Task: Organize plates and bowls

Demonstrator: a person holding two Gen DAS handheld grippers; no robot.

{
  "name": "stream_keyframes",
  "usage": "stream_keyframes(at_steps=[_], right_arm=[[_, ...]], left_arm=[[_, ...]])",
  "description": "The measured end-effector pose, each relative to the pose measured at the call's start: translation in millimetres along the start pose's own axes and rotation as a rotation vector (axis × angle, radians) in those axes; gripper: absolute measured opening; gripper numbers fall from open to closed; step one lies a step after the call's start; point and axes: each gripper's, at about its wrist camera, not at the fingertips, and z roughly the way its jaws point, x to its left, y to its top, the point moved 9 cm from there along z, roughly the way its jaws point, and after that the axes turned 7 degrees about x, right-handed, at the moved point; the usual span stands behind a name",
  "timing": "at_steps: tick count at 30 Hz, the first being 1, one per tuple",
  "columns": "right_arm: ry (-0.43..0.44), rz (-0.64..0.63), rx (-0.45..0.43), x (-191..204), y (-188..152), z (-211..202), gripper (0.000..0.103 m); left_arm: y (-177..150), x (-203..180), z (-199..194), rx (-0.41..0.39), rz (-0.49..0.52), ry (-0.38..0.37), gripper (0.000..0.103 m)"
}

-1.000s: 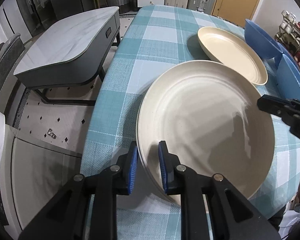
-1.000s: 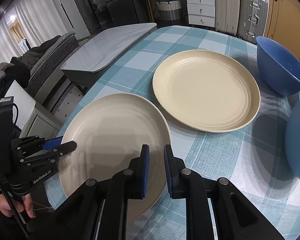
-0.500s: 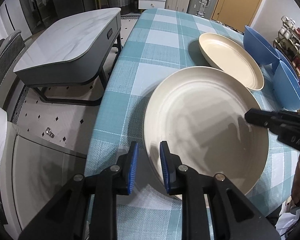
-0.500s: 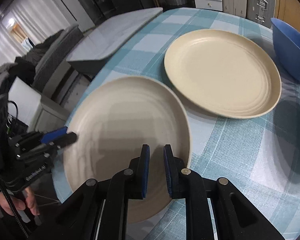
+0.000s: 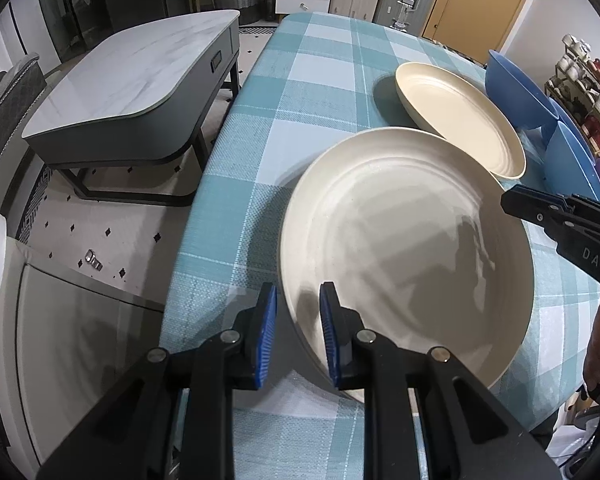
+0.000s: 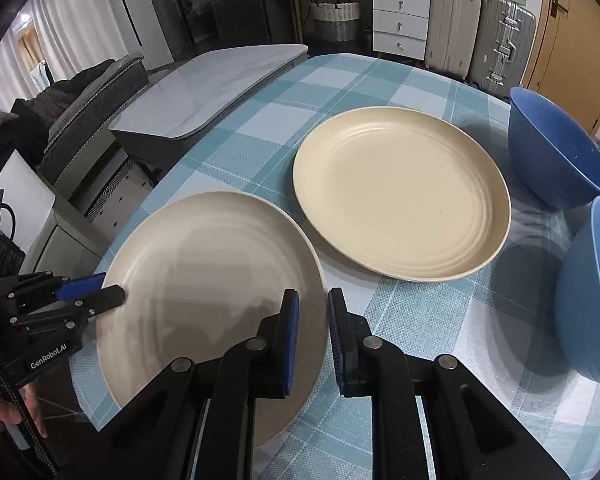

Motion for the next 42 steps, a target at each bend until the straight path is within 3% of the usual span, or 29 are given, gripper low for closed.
stream_keyframes(at_steps=[12, 16, 25, 28, 31, 35, 39, 41, 42], right_arm=[[0.051, 0.034, 0.021, -4, 2, 2, 0.015], [-0.005, -0.007, 0.021, -1, 3, 4, 0.015], [0.007, 0.002, 0.011, 0, 4, 1, 0.015], [0.041, 0.005, -0.021, 2, 5, -9, 0.015], [0.017, -0.015, -0.086, 5, 9, -27, 0.015], [0.017, -0.013, -0.165, 6, 13, -55, 0.017], [0.013, 0.017, -0.234, 0, 15, -80, 0.03], [0.002, 0.029, -0.267, -2, 14, -93, 0.043], [-0.011, 0.037, -0.296, -5, 13, -102, 0.055]], left_arm=[[0, -2, 1, 0.003, -0.006, -0.015, 0.021], [0, -4, 1, 0.003, -0.002, -0.018, 0.022], [-1, 0, -3, -0.011, -0.008, -0.011, 0.022], [0, 2, -8, -0.029, -0.017, 0.003, 0.022], [2, 3, -18, -0.068, -0.015, 0.047, 0.023], [9, -1, -44, -0.15, -0.019, 0.046, 0.045], [16, -15, -72, -0.227, 0.01, 0.049, 0.046], [19, -25, -83, -0.254, 0.02, 0.044, 0.051], [21, -30, -87, -0.267, 0.025, 0.037, 0.052]])
